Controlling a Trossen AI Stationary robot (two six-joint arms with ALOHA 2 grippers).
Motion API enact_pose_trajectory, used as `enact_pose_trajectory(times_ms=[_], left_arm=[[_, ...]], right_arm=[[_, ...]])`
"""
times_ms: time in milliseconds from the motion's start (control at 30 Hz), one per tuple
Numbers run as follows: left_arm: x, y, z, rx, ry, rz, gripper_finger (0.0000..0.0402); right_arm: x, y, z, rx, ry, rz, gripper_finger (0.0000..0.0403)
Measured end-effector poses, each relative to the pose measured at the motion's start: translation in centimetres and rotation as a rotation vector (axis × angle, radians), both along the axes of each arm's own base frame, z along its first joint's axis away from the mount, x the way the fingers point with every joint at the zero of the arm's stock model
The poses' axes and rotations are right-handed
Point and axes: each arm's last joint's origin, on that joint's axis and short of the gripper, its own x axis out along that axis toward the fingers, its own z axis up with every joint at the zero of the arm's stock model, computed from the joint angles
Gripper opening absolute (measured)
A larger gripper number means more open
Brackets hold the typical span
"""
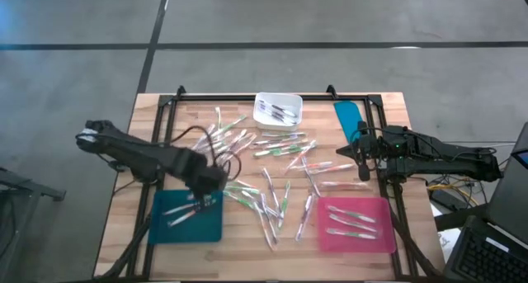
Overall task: Pick & Place Toothbrushes
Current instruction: Put the orange toothbrush into the blue bin
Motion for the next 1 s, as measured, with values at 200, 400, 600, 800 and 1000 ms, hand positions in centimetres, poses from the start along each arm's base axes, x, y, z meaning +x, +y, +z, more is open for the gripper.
enact_pose_trajectory(times_ms=[200, 400, 600, 800, 1000], left_arm=[[-1.7, -4.5, 1.1, -0.078, 0.009, 0.034, 0.0001], [-3.3, -7.0, 0.8, -0.123, 0.072, 0.171, 0.0001], [-4.1, -7.3, -0.6, -0.110, 0.139, 0.291, 0.0002], [-5.0, -7.1, -2.9, -0.131, 0.295, 0.333, 0.0003], [-5.5, -6.7, -4.6, -0.124, 0.354, 0.312, 0.0002]], right_arm=[[0.0, 0.0, 0.0, 0.000, 0.000, -0.001, 0.0008], [0.0, 0.0, 0.0, 0.000, 0.000, 0.000, 0.0008], [0.0, 0.0, 0.0, -0.001, 0.000, 0.000, 0.0008], [0.0, 0.0, 0.0, 0.000, 0.000, 0.000, 0.0008], [0.0, 0.0, 0.0, 0.000, 0.000, 0.000, 0.0008]])
